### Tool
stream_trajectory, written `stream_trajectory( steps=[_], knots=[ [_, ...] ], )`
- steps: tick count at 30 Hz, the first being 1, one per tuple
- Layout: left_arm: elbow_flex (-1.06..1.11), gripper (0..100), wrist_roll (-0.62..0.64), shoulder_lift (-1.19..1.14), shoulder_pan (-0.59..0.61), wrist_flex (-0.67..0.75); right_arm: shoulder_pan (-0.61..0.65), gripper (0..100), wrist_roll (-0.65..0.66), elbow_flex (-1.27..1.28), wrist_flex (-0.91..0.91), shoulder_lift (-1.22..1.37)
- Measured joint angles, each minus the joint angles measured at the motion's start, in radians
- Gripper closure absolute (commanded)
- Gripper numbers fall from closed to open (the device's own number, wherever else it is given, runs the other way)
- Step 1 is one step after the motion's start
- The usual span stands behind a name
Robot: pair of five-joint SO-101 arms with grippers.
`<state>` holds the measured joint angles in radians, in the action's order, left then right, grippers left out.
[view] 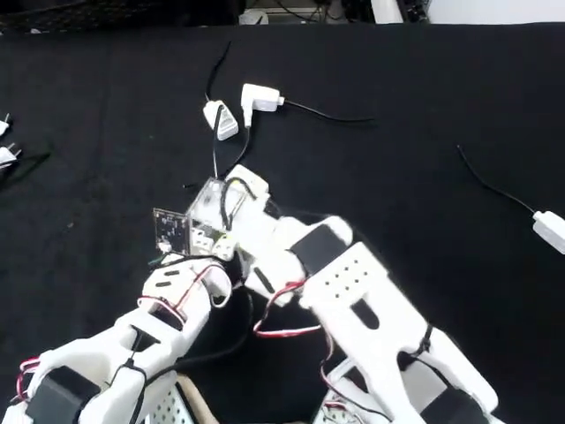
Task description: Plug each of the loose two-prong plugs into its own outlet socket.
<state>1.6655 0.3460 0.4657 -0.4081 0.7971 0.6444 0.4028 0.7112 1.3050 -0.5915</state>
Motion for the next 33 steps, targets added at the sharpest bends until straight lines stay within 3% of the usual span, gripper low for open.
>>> stream_trajectory(
  steps=[33],
  knots=[
    [0.000, 97, 0.000, -0.002, 0.018, -0.006, -0.023, 98.7, -0.115, -0.146, 0.018, 0.020]
  ],
)
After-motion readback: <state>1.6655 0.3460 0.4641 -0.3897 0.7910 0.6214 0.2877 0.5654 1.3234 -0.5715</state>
